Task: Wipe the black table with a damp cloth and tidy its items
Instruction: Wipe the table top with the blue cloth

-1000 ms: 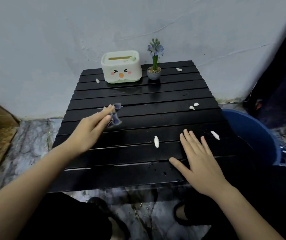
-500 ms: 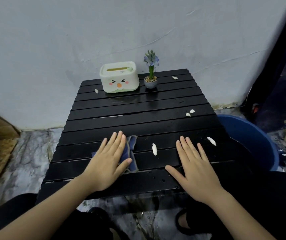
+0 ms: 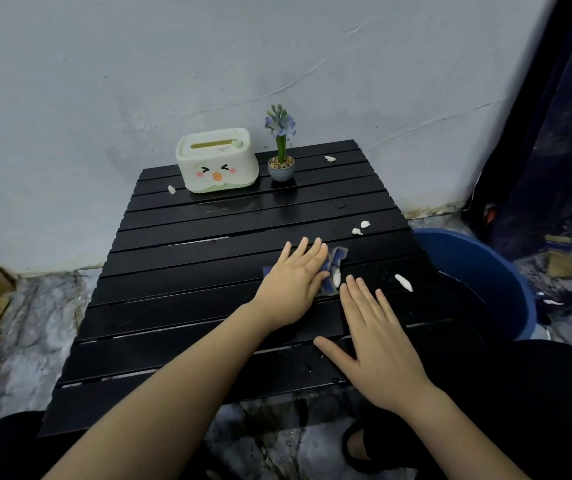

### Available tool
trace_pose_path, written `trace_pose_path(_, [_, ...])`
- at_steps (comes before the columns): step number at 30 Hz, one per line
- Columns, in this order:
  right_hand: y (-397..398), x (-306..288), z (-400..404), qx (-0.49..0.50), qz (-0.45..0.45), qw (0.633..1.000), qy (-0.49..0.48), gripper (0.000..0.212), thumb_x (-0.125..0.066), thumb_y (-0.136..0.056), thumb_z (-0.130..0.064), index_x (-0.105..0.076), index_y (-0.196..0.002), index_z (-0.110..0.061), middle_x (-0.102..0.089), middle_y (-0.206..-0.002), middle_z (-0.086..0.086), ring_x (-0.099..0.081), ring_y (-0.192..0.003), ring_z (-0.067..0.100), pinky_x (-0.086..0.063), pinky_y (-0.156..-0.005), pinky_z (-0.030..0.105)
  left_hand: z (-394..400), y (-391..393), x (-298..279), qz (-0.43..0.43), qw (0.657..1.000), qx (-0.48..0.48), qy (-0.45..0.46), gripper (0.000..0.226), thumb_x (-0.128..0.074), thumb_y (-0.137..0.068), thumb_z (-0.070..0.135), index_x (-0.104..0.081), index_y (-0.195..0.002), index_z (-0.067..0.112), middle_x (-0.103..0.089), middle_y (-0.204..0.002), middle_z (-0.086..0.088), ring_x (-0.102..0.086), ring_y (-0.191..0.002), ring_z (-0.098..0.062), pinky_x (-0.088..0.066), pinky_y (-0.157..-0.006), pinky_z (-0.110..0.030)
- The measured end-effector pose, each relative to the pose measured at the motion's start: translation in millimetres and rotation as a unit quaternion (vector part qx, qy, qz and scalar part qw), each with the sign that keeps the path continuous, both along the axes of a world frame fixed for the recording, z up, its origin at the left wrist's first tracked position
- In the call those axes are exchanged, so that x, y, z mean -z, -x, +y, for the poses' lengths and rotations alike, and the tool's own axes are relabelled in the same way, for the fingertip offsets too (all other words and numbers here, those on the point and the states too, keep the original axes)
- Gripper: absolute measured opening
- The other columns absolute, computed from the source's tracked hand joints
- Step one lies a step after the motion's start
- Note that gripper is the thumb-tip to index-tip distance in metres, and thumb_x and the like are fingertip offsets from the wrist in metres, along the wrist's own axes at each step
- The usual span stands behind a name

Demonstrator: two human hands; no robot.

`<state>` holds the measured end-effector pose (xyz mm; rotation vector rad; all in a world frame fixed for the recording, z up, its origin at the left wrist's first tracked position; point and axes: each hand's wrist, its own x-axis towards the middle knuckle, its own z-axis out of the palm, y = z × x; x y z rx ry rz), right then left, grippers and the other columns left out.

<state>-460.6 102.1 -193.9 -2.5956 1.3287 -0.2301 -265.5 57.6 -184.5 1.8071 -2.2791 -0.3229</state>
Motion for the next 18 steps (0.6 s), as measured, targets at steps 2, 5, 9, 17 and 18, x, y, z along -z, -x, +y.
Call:
trace_pose_path(2, [4, -2, 0, 0.0, -0.044, 0.999, -0.007, 0.088, -0.021, -0.098, -0.072, -0.006, -0.161, -0.013, 0.004, -0.168, -0.001, 0.012, -0.154, 0.009, -0.003, -0.127, 0.038, -5, 5, -2, 0.079, 0.996, -0.033, -0.006, 0.049, -0.034, -0.108, 0.031, -0.031, -0.154, 0.013, -0.03, -0.162, -0.006, -0.018, -0.152, -0.027, -0.01, -0.123, -0.036])
trace_pose_path(5, [18, -7, 5, 0.014, -0.084, 0.996, 0.013, 0.08, -0.029, -0.1, -0.065, -0.018, -0.16, -0.014, -0.007, -0.169, -0.002, 0.006, -0.155, 0.008, -0.003, -0.127, 0.037, -5, -4, -3, 0.165, 0.98, -0.11, -0.016, 0.045, -0.037, -0.106, 0.034, -0.042, -0.149, 0.02, -0.048, -0.151, -0.009, -0.036, -0.144, -0.034, -0.035, -0.114, -0.044])
trace_pose_path(9, [51, -15, 12, 0.083, -0.12, 0.987, 0.06, 0.075, -0.039, -0.1, -0.059, -0.028, -0.157, -0.013, -0.019, -0.167, 0.001, -0.004, -0.156, 0.012, -0.003, -0.127, 0.038, 9, -34, -15, 0.241, 0.958, -0.141, 0.063, 0.027, -0.044, -0.105, 0.028, -0.062, -0.12, 0.015, -0.072, -0.098, -0.007, -0.067, -0.092, -0.03, -0.046, -0.078, -0.034])
trace_pose_path(17, [111, 0, 10, 0.275, -0.051, 0.96, 0.016, 0.11, -0.028, -0.083, -0.086, -0.015, -0.159, -0.007, -0.008, -0.169, 0.01, 0.0, -0.156, 0.022, 0.0, -0.126, 0.046, 85, -111, -31, 0.25, 0.963, -0.1, 0.017, 0.054, -0.051, -0.101, 0.034, -0.035, -0.152, 0.033, -0.041, -0.156, 0.005, -0.032, -0.147, -0.009, -0.027, -0.119, -0.027])
trace_pose_path(18, [114, 4, 11, 0.283, -0.051, 0.958, 0.002, 0.112, -0.027, -0.082, -0.087, -0.013, -0.16, -0.008, -0.007, -0.169, 0.009, 0.002, -0.156, 0.02, 0.001, -0.126, 0.046, 94, -113, -27, 0.238, 0.968, -0.079, 0.003, 0.062, -0.051, -0.101, 0.037, -0.021, -0.156, 0.037, -0.022, -0.164, 0.011, -0.015, -0.152, -0.004, -0.015, -0.123, -0.025])
